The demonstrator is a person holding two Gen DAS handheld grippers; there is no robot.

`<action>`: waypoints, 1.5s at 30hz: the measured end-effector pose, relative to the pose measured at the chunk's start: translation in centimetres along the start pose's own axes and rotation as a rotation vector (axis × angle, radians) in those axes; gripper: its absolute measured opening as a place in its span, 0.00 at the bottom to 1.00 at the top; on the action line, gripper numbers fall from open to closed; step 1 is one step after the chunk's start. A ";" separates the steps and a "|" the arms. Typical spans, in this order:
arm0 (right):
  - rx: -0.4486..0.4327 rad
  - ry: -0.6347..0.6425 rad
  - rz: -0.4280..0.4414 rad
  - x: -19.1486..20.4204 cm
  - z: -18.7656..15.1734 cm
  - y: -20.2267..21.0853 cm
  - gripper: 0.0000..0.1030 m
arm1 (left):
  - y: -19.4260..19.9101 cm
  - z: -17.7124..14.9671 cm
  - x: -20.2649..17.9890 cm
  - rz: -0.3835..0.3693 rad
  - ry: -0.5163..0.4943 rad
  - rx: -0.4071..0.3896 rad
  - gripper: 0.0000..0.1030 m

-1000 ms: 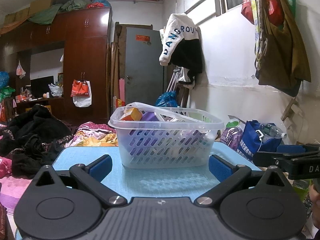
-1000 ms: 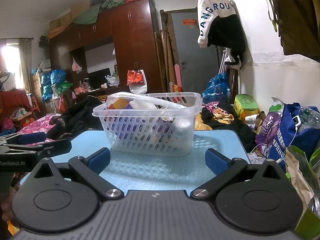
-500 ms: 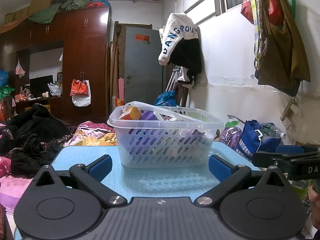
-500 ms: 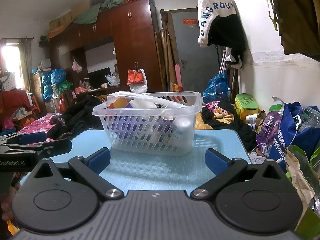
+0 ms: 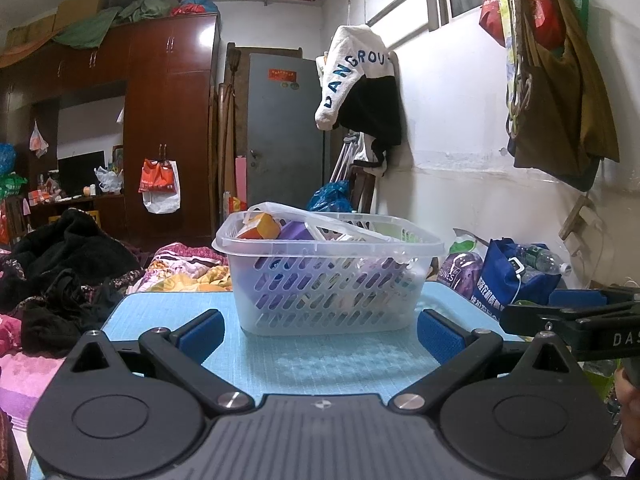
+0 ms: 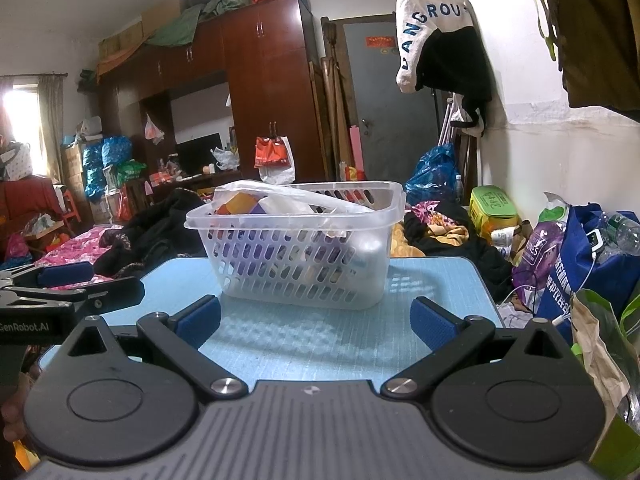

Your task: Organize objects

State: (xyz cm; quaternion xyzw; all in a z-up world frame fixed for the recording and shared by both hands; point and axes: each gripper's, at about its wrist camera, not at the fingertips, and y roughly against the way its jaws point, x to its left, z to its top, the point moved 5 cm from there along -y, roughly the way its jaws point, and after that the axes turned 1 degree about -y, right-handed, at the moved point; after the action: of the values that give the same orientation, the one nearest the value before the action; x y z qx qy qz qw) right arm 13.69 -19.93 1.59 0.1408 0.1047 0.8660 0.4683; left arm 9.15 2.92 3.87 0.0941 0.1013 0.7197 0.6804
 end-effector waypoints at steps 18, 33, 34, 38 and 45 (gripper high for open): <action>0.006 0.004 0.003 -0.1 0.0 -0.2 1.00 | 0.1 -0.2 -0.1 -0.007 -0.010 0.001 1.00; 0.007 0.005 0.002 0.0 0.0 -0.1 1.00 | 0.0 0.0 -0.4 -0.012 -0.019 -0.005 1.00; 0.008 0.005 0.002 0.0 0.0 -0.1 1.00 | 0.0 -0.1 -0.4 -0.011 -0.019 -0.005 1.00; 0.012 0.008 0.003 -0.1 -0.2 -0.3 1.00 | -0.1 -0.1 -0.4 -0.009 -0.024 -0.006 1.00; 0.015 0.010 0.002 -0.2 -0.2 -0.4 1.00 | -0.2 -0.2 -0.5 -0.001 -0.031 -0.006 1.00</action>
State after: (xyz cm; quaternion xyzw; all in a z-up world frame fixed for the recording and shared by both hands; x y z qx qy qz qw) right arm 14.06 -19.94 1.27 0.1403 0.1134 0.8664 0.4657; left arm 9.37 2.44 3.65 0.1031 0.0888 0.7182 0.6824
